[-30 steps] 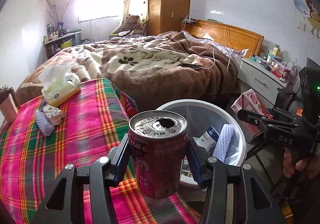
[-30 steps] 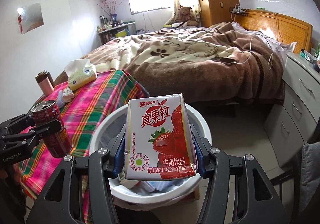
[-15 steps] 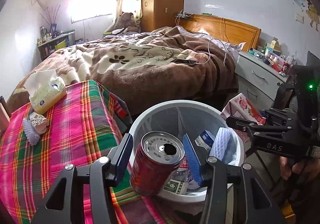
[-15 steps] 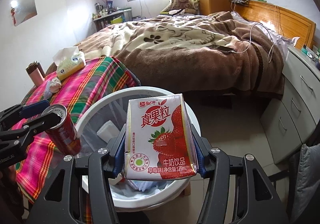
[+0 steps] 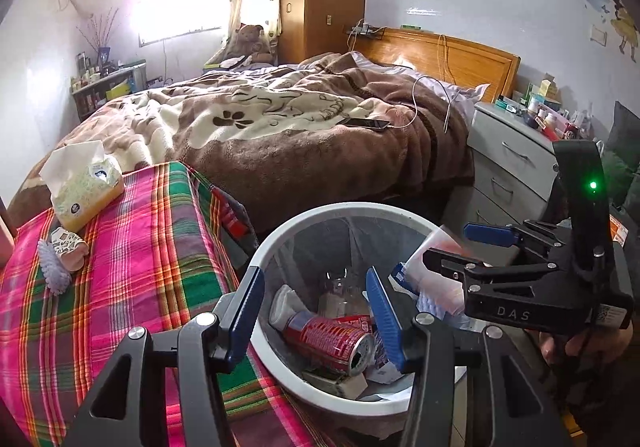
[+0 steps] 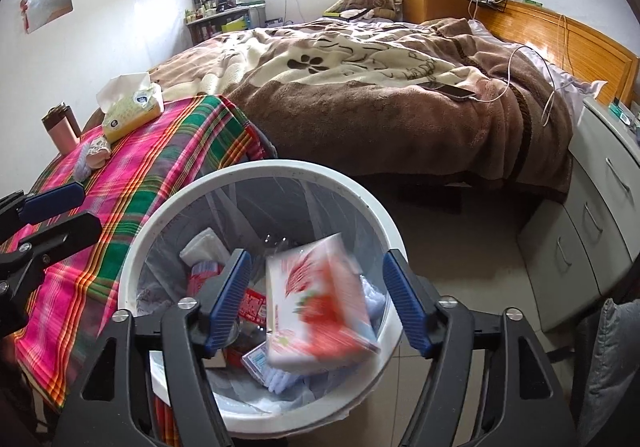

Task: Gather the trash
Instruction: 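Open both tools to drop the carton and can into the bin, then move both tools back over the remaining trash on the blanket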

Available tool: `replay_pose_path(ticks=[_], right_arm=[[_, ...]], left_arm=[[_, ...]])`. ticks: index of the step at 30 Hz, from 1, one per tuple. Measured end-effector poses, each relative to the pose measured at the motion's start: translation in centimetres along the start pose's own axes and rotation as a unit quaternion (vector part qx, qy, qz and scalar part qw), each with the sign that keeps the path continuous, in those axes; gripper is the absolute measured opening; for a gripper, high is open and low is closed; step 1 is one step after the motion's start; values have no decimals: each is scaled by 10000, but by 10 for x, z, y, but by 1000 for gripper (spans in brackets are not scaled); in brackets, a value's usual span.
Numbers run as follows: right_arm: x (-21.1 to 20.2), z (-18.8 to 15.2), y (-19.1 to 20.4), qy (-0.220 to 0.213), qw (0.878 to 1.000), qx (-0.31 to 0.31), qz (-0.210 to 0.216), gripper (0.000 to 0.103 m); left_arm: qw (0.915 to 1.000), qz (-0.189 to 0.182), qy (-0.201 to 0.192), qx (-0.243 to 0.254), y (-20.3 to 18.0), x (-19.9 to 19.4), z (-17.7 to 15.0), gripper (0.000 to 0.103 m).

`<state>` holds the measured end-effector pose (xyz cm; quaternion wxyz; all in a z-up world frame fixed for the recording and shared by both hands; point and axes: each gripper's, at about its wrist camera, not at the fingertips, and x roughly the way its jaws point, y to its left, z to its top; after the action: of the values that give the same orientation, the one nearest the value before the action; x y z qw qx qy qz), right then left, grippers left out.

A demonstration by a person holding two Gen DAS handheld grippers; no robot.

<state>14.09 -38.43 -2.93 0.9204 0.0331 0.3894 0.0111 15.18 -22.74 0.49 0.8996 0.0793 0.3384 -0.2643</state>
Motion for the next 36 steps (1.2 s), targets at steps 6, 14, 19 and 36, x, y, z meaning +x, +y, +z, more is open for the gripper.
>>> replay_pose_path(ticks=[6, 14, 19, 36], right_arm=[[-5, -1, 2, -45, 10000, 37, 30, 71], [-14, -1, 7, -197, 9997, 138, 84, 71], [-17, -1, 11, -278, 9994, 191, 91, 71], [-19, 7, 53, -513, 9981, -12, 330, 71]], left_arm=[[10000, 11, -49, -81, 5, -11, -2, 53], [9997, 172, -123, -157, 18, -27, -8, 53], [9993, 253, -188, -212, 28, -38, -12, 53], [9951, 734, -335, -577, 78, -67, -27, 57]])
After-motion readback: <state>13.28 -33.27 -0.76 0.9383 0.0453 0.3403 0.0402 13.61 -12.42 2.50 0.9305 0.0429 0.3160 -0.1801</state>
